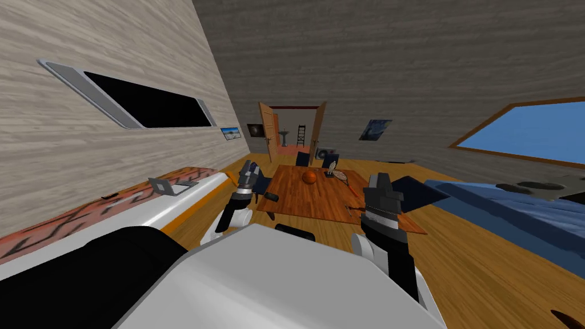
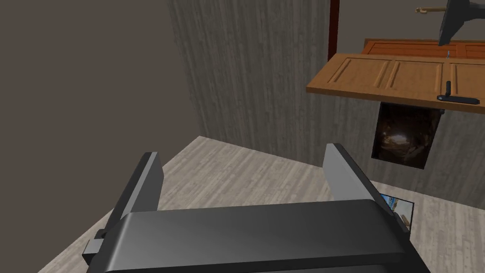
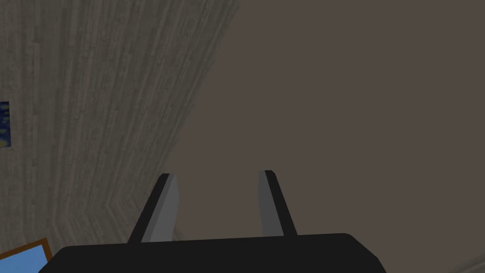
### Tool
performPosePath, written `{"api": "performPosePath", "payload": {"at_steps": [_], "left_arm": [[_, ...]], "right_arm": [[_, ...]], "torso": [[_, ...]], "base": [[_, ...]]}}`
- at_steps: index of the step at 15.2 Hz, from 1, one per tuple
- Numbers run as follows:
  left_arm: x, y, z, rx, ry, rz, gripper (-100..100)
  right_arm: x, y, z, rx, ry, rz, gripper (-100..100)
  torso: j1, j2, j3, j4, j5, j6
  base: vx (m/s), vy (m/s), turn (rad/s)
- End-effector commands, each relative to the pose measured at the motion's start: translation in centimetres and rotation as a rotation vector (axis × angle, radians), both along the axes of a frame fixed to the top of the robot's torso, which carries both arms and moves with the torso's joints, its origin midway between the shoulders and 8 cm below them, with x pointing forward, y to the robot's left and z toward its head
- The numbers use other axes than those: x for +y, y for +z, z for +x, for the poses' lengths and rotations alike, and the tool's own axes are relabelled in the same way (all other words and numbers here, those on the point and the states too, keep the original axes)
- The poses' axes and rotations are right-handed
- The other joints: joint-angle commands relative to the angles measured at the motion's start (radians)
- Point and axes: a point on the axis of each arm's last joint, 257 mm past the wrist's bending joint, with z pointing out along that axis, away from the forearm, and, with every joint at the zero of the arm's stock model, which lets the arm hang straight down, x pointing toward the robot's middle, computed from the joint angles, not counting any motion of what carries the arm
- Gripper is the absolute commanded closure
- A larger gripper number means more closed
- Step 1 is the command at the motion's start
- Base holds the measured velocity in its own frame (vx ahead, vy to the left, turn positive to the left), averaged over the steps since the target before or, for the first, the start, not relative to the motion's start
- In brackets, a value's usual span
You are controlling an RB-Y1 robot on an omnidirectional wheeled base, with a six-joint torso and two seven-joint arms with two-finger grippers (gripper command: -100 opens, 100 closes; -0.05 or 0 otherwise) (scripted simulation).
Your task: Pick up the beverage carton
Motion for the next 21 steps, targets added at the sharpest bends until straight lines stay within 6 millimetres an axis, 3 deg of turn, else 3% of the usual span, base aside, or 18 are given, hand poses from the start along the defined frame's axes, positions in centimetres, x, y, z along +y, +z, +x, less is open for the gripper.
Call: {"api": "performPosePath", "payload": {"at_steps": [1, 2, 3, 4, 5, 6, 7, 8, 9, 10, 11, 14, 16, 17, 19, 20, 21], "left_arm": [[0.3, -1.4, 1.0, 0.049, -0.003, 0.006, -100], [1.0, -2.9, 1.6, 0.100, -0.002, 0.007, -100], [1.0, -2.9, 1.6, 0.100, -0.002, 0.007, -100], [1.8, -4.7, 2.3, 0.155, 0.002, 0.005, -100], [1.8, -4.7, 2.3, 0.155, 0.002, 0.005, -100], [2.8, -6.5, 2.8, 0.214, 0.010, 0.000, -100], [2.8, -6.5, 2.8, 0.214, 0.010, 0.000, -100], [3.9, -8.4, 3.3, 0.270, 0.020, -0.008, -100], [3.9, -8.5, 3.3, 0.275, 0.021, -0.009, -100], [5.2, -10.6, 3.7, 0.336, 0.034, -0.021, -100], [5.2, -10.7, 3.7, 0.338, 0.035, -0.022, -100], [8.0, -14.8, 3.9, 0.454, 0.068, -0.054, -100], [8.1, -15.3, 4.0, 0.471, 0.071, -0.057, -100], [9.6, -17.4, 3.8, 0.529, 0.091, -0.078, -100], [9.6, -17.7, 3.8, 0.540, 0.093, -0.080, -100], [11.2, -19.9, 3.5, 0.602, 0.117, -0.106, -100], [11.2, -20.1, 3.5, 0.609, 0.118, -0.107, -100]], "right_arm": [[0.0, 0.0, 0.0, 0.000, 0.000, 0.000, 0], [0.0, 0.0, 0.0, 0.000, 0.000, 0.000, 0], [0.0, 0.0, 0.0, 0.000, 0.000, 0.000, 0], [0.0, 0.0, 0.0, 0.000, 0.000, 0.000, 0], [0.0, 0.0, 0.0, 0.000, 0.000, 0.000, 0], [0.0, 0.0, 0.0, 0.000, 0.000, 0.000, 0], [0.0, 0.0, 0.0, 0.000, 0.000, 0.000, 0], [0.0, 0.0, 0.0, 0.000, 0.000, 0.000, 0], [0.0, 0.0, 0.0, 0.000, 0.000, 0.000, 0], [0.0, 0.0, 0.0, 0.000, 0.000, 0.000, 0], [0.0, 0.0, 0.0, 0.000, 0.000, 0.000, 0], [0.0, 0.0, 0.0, 0.000, 0.000, 0.000, 0], [0.0, 0.0, 0.0, 0.000, 0.000, 0.000, 0], [0.0, 0.0, 0.0, 0.000, 0.000, 0.000, 0], [0.0, 0.0, 0.0, 0.000, 0.000, 0.000, 0], [0.0, 0.0, 0.0, 0.000, 0.000, 0.000, 0], [0.0, 0.0, 0.0, 0.000, 0.000, 0.000, 0]], "torso": [[0.000, 0.000, 0.000, 0.000, 0.000, 0.000], [0.000, 0.000, 0.000, 0.000, 0.000, 0.000], [0.001, 0.000, 0.000, 0.000, 0.000, 0.000], [0.000, 0.000, 0.000, 0.000, 0.000, 0.000], [0.000, 0.000, 0.000, 0.000, 0.000, 0.000], [0.000, 0.000, 0.000, 0.000, 0.000, 0.000], [0.000, 0.000, 0.000, 0.000, 0.000, 0.000], [0.000, 0.000, 0.000, 0.000, 0.000, 0.000], [0.001, 0.000, 0.000, 0.000, 0.000, 0.000], [0.001, 0.000, 0.000, 0.000, 0.000, 0.000], [0.001, 0.000, 0.000, 0.000, 0.000, 0.000], [0.001, 0.000, 0.000, 0.000, 0.000, 0.000], [0.001, 0.000, 0.000, 0.000, 0.000, 0.000], [0.001, -0.001, 0.000, 0.000, 0.000, -0.001], [0.001, -0.001, -0.001, 0.000, 0.000, 0.000], [0.000, -0.002, -0.001, 0.000, 0.000, -0.001], [0.000, -0.001, -0.001, 0.000, 0.000, 0.000]], "base": [[-0.045, 0.030, -0.213], [-0.048, 0.034, -0.213], [-0.047, 0.031, -0.184], [-0.048, 0.020, -0.283], [-0.045, 0.023, -0.224], [-0.046, 0.027, -0.253], [-0.043, 0.026, -0.216], [-0.044, 0.025, -0.284], [-0.044, 0.026, -0.235], [-0.042, 0.025, -0.280], [-0.043, 0.026, -0.265], [-0.051, 0.023, -0.335], [-0.040, 0.029, -0.177], [-0.029, 0.019, -0.228], [-0.030, 0.018, -0.194], [-0.032, 0.014, -0.223], [-0.038, 0.018, -0.273]]}}
